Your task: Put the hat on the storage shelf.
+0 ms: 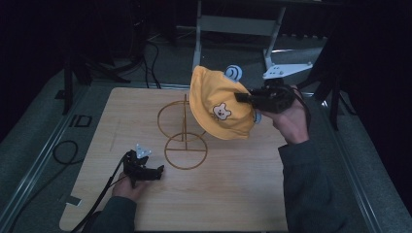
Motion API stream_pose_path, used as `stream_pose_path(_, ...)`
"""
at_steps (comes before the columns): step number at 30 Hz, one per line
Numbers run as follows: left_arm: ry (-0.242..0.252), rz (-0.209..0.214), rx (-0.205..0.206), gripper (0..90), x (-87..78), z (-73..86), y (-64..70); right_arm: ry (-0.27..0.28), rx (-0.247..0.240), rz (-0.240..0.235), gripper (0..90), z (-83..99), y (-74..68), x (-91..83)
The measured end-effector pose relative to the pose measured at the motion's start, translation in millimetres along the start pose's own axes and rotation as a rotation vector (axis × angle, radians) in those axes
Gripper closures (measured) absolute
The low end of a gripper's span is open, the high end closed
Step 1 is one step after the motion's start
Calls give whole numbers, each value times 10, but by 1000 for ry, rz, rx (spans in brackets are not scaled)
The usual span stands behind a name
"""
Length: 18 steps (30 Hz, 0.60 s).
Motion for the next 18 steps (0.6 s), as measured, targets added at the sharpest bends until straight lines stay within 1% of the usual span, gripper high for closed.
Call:
stream_pose_path(4, -1, 0, 0, 18, 0, 0, 0, 0, -2, -3, 820, -18, -11, 23)
stream_pose_path(8, -1, 0, -1, 19, -1, 0, 0, 3, 0, -16, 821, -41, -28, 66)
stream_pose_path(18, 1, 0, -1, 19, 1, 0, 1, -7, -21, -37, 820, -133, -107, 188)
Point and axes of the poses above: each handheld gripper's, and its own axes: x roughly forward along the jaws, z roughly out of its underside, y roughly to its right, the point moved 2 cm from there along x, roughly forward along the jaws
